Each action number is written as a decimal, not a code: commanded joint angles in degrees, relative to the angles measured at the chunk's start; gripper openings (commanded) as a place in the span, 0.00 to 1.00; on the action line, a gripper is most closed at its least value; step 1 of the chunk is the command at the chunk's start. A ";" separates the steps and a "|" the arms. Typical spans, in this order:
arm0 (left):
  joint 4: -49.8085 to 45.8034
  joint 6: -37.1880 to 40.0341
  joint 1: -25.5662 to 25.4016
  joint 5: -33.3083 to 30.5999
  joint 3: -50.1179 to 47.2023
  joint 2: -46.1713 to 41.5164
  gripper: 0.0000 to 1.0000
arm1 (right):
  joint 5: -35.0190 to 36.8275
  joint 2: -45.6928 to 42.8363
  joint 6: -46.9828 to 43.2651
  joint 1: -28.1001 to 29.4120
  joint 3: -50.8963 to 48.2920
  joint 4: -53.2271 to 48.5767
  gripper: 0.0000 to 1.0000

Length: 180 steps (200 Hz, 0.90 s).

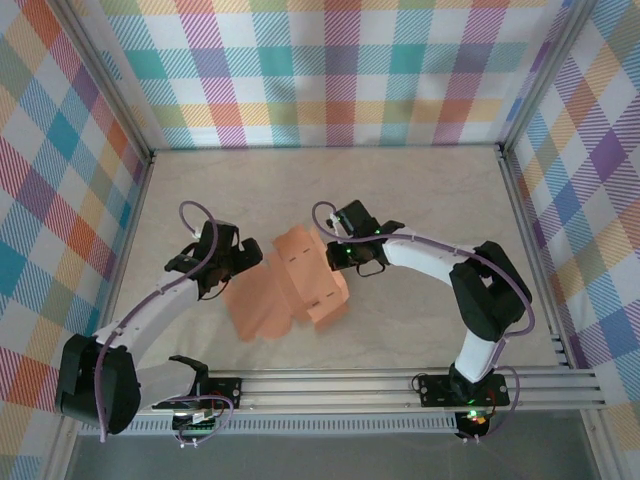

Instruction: Fold the paper box

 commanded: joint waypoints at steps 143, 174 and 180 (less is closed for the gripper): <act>8.97 -7.69 0.69 9.85 -4.39 6.09 0.95 | 53.36 11.63 -11.35 12.11 11.70 -16.32 0.00; 9.12 -7.46 0.69 9.68 -4.50 6.39 0.95 | 57.48 15.27 -9.81 13.44 13.52 -16.52 0.00; 9.26 -7.37 0.69 9.83 -4.47 6.45 0.95 | 57.66 16.03 -9.55 13.53 13.67 -16.42 0.00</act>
